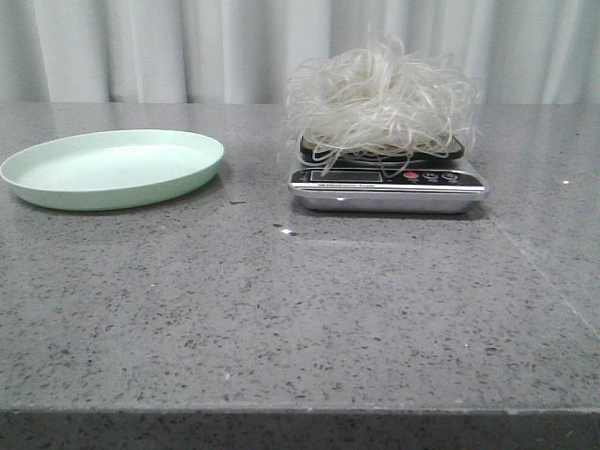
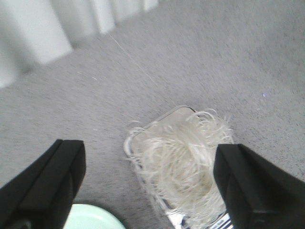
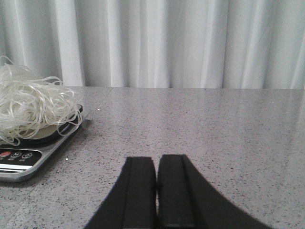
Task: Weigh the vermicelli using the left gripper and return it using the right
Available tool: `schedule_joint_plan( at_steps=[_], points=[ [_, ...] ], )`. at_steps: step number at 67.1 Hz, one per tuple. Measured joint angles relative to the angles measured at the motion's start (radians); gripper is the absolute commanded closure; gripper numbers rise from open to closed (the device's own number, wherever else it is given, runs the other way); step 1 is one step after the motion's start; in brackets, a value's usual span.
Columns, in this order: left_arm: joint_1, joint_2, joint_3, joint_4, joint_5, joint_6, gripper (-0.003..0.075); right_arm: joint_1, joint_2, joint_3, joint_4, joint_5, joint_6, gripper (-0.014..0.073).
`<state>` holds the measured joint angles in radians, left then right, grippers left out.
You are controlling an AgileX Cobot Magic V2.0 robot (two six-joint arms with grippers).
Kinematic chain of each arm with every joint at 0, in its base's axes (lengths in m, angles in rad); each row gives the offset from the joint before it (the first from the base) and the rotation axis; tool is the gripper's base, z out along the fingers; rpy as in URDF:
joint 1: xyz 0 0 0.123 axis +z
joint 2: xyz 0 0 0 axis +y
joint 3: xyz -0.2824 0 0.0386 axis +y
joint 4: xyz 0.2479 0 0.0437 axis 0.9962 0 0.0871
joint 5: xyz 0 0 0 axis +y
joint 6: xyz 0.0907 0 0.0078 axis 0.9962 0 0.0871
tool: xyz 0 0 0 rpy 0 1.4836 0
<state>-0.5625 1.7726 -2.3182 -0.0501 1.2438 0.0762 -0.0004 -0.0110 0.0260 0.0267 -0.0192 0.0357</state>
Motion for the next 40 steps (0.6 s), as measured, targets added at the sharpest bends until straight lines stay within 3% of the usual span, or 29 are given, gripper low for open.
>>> schedule_joint_plan(
  at_steps=[13,31,40],
  points=[
    [0.028,-0.191,0.193,0.022,-0.013,0.028,0.0125,0.0,0.0,0.0,0.0,0.0,0.0,0.0407],
    [0.041,-0.574,0.75,0.037,-0.278,0.032,0.0125,0.0,0.0,0.0,0.0,0.0,0.0,0.0407],
    [0.041,-0.732,0.938,0.037,-0.372,0.032,0.0125,0.0,0.0,0.0,0.0,0.0,0.0,0.0407]
  ],
)
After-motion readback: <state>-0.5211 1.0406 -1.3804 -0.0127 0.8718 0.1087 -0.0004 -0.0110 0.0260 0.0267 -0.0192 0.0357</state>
